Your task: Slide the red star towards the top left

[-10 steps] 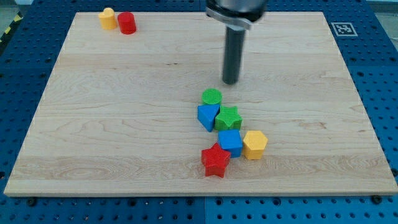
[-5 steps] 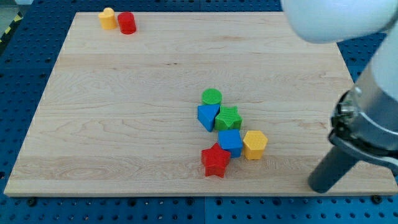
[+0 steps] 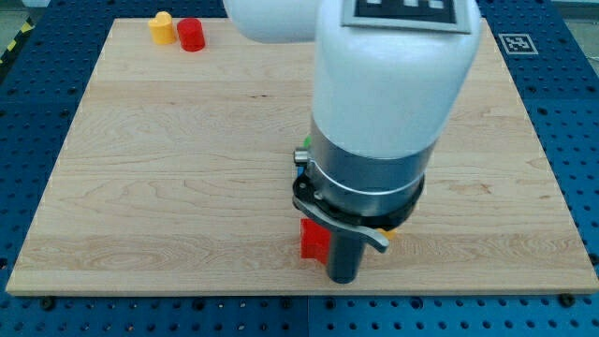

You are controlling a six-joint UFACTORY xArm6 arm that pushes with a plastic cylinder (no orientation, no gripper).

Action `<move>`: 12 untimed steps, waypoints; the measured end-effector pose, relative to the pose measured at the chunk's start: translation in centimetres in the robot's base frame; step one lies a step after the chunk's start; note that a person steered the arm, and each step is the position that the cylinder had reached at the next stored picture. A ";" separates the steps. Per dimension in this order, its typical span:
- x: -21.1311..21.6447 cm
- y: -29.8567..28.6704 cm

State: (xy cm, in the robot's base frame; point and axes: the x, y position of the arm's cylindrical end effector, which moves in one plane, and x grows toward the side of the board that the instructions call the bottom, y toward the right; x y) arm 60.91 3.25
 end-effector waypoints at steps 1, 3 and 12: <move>-0.8 -1.9; -4.6 -4.8; -18.0 -2.7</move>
State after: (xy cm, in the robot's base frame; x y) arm 42.93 0.54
